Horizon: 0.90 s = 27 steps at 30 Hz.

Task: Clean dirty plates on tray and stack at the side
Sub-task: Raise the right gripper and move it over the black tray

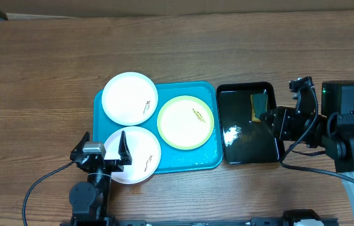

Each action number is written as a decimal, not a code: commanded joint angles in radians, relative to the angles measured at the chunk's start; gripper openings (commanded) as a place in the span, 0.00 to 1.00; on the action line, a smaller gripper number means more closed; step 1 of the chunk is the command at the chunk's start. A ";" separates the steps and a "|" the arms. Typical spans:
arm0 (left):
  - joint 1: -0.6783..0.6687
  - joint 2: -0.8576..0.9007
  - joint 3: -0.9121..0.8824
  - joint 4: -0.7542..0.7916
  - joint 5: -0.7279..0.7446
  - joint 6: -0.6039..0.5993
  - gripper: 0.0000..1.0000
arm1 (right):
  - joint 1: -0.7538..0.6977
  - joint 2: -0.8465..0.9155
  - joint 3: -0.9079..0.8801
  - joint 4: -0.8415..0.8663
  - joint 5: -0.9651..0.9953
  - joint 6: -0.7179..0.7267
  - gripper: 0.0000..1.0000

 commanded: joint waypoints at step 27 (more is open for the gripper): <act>0.004 -0.009 -0.004 0.008 -0.015 0.015 0.99 | 0.364 0.315 -0.010 0.099 0.297 0.109 0.49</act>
